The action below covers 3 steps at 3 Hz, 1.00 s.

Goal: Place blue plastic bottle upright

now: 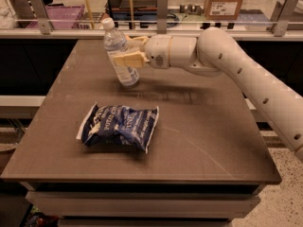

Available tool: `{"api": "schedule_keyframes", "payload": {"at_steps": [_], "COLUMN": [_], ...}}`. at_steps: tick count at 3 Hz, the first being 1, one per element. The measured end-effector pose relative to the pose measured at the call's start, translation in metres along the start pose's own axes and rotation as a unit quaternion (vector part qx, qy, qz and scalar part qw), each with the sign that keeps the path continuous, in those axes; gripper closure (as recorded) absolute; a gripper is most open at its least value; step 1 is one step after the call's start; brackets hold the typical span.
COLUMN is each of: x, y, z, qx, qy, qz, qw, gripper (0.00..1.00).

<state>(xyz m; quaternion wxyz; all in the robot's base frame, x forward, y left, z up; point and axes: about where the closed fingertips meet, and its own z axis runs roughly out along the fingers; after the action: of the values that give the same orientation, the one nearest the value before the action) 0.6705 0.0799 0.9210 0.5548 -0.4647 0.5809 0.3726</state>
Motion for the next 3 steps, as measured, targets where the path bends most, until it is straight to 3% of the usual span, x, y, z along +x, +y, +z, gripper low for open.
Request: {"api": "schedule_keyframes", "payload": {"at_steps": [1, 2, 3], "x": [-0.0005, -0.0011, -0.0015], "y": [0.0018, 0.004, 0.0051], "z": [0.0026, 0.0059, 0.0075], "qx": [-0.003, -0.006, -0.007], "qy": [0.0, -0.001, -0.001], "qz": [0.0, 0.0, -0.001], "qw": [1.0, 1.0, 1.0], "gripper": [0.36, 0.05, 0.0]}}
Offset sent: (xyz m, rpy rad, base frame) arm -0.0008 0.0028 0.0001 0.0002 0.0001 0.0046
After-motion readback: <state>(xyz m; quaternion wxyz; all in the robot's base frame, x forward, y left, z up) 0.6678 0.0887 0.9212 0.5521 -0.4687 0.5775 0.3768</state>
